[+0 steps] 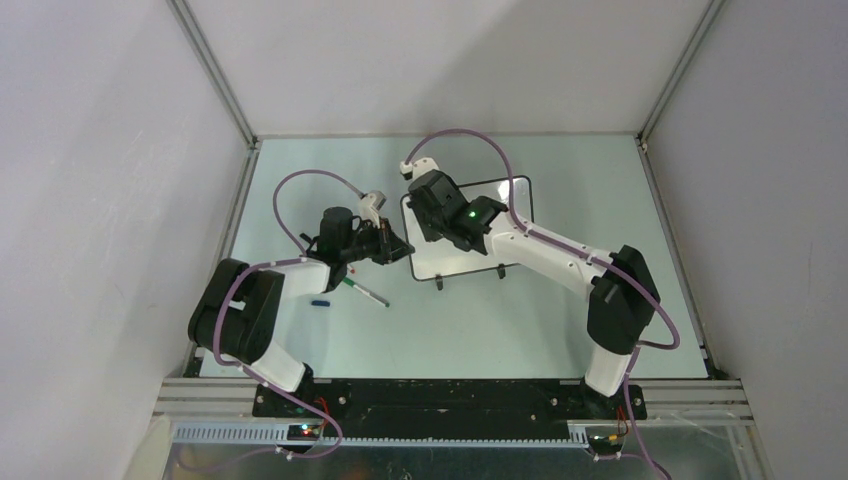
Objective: Write a sentence on the whiteboard
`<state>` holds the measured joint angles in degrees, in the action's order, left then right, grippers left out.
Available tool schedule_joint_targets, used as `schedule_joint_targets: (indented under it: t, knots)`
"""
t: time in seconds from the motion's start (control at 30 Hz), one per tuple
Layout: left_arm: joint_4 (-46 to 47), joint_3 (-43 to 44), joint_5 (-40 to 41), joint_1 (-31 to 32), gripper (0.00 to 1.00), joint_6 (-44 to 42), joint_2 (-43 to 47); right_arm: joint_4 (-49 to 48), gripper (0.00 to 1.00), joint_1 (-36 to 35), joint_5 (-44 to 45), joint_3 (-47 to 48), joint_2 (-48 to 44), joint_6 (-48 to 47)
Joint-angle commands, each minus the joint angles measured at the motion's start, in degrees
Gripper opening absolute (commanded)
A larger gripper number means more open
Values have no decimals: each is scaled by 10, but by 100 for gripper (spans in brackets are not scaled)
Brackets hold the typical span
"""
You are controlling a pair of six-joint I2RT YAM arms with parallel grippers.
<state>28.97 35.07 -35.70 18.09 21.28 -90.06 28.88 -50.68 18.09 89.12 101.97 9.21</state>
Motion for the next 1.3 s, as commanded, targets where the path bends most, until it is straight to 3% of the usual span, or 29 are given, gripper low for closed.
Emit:
schedule_joint_targets:
  t: [0.0, 0.73, 1.0, 1.27]
  knots:
    - [-27, 12, 16, 7, 2, -32, 13, -5, 0, -4, -3, 10, -1, -6]
    - [-36, 15, 19, 11, 1, -37, 14, 12, 0, -8, -30, 51, 13, -6]
    - [-39, 16, 23, 11, 1, -39, 13, -59, 0, -7, -49, -41, -86, -22]
    - [-46, 17, 28, 11, 1, -44, 16, -66, 0, 16, -29, -57, -97, -9]
